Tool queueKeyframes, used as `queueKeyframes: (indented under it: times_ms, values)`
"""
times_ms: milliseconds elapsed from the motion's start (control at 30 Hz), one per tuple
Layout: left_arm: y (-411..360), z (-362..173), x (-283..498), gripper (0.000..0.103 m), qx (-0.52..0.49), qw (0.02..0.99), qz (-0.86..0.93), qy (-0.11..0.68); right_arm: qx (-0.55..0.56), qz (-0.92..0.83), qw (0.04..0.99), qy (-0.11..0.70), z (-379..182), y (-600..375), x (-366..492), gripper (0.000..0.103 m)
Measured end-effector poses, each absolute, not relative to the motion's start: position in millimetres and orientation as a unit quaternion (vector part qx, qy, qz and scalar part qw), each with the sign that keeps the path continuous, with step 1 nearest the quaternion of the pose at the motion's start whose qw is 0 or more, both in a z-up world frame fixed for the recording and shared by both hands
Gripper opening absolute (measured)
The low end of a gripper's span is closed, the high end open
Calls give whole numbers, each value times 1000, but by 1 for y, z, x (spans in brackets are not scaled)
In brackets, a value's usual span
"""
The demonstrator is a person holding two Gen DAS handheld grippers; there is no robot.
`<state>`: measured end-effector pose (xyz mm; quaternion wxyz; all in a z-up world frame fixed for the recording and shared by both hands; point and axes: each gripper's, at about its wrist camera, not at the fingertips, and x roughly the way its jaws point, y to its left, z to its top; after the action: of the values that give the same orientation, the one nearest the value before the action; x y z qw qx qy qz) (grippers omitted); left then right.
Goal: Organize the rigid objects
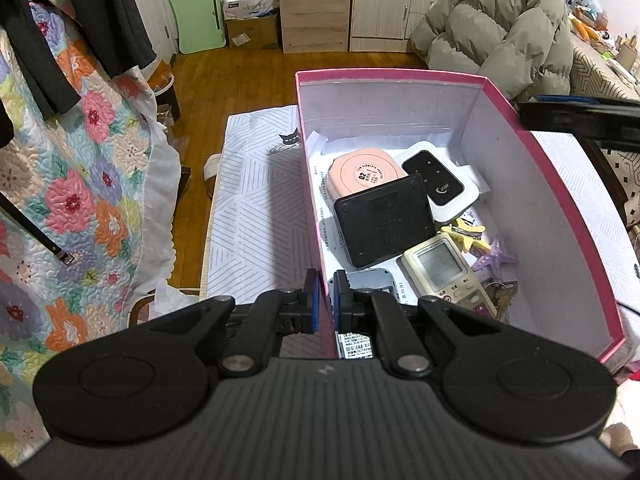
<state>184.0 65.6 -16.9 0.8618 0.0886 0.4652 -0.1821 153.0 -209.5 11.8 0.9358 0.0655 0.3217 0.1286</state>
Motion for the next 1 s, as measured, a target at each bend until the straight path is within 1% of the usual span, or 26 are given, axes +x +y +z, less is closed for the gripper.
queueKeyframes:
  times_ms: [133, 233, 333, 533, 800, 867, 900, 933, 1000]
  values:
    - [67, -18, 184, 6, 83, 861, -182, 467, 86, 109, 940, 313, 27, -225, 116, 73]
    - [72, -16, 184, 6, 65, 863, -180, 467, 65, 97, 940, 320, 25, -223, 102, 74]
    - [76, -16, 184, 6, 48, 866, -175, 466, 50, 73, 940, 328, 17, -229, 91, 74]
    - [83, -5, 179, 6, 24, 874, -166, 456, 59, 60, 940, 332, 15, -238, 75, 75]
    - [87, 18, 151, 6, 32, 893, -130, 429, 85, 58, 938, 331, 8, -244, 67, 75]
    - [90, 23, 142, 6, 28, 897, -124, 424, 92, 56, 936, 334, 9, -245, 62, 78]
    - [91, 25, 137, 6, 30, 899, -118, 420, 96, 55, 937, 332, 11, -245, 59, 83]
    - [91, 27, 132, 6, 34, 902, -111, 416, 100, 52, 937, 329, 12, -246, 55, 86]
    - [92, 32, 123, 6, 37, 905, -105, 411, 105, 43, 940, 322, 17, -247, 48, 87]
